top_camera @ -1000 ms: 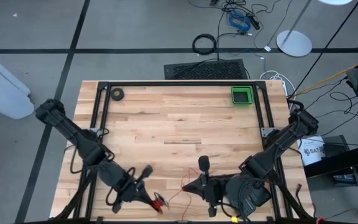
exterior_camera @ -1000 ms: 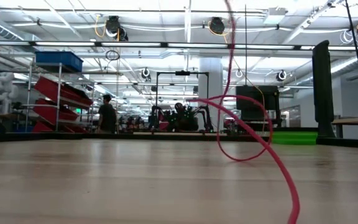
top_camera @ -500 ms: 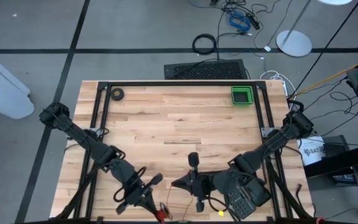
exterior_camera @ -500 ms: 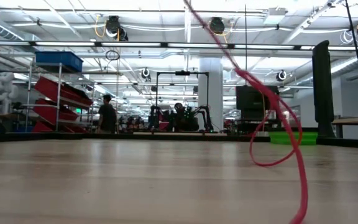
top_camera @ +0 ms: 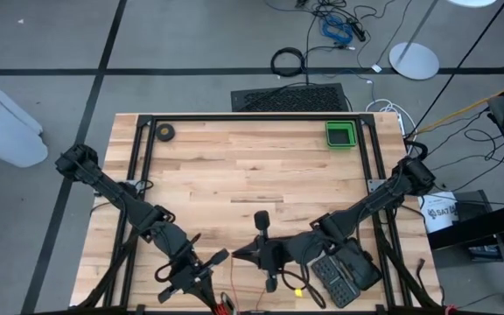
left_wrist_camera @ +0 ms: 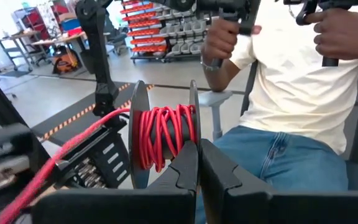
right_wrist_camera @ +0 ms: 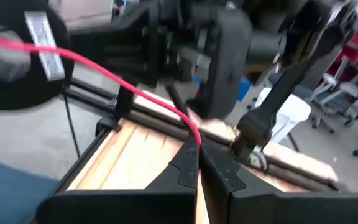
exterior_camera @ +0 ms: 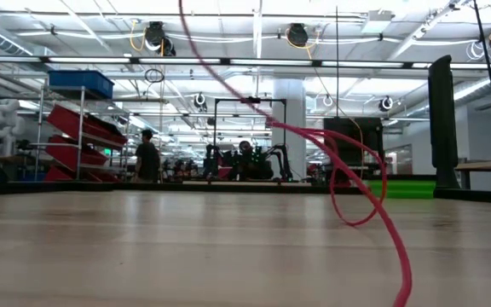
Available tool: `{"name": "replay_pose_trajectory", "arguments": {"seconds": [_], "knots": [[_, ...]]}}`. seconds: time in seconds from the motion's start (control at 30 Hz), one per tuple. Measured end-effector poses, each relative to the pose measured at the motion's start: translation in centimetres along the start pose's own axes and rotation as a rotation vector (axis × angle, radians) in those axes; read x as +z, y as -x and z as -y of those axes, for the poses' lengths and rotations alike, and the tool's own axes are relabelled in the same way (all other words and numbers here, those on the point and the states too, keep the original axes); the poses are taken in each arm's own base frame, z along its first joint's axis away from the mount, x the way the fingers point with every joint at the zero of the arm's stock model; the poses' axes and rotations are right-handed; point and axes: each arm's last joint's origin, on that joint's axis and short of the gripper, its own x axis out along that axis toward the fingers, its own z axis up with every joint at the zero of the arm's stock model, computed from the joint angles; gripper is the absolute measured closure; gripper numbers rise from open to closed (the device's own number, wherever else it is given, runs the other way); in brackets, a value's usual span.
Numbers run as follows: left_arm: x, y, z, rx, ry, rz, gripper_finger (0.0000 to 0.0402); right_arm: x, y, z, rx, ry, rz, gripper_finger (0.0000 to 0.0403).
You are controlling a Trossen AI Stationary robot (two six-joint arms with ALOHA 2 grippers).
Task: Coil cords
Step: Coil the red wire on the black spool
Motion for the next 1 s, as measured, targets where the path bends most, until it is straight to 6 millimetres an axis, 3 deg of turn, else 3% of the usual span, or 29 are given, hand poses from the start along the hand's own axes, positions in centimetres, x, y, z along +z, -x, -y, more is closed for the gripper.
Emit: {"name": "replay_pose_trajectory", "arguments": {"seconds": [0.4,0.57,1.0], "knots": [[-0.3,0.2,-0.7,0.049,0.016,-0.019,0.0395,4.1,2.2,-1.8,0.048,0.050,0.115,0.0403],[-0.6,0.6,-1.6,0.078,0.065,-0.029,0.0395,4.8,2.5,-2.1,0.056,0.061,0.142,0.0403],[-2.2,0.0,-2.8,0.110,0.108,-0.063,0.0395,3.6,-0.6,-1.3,0.007,0.056,0.101,0.0403]]}}
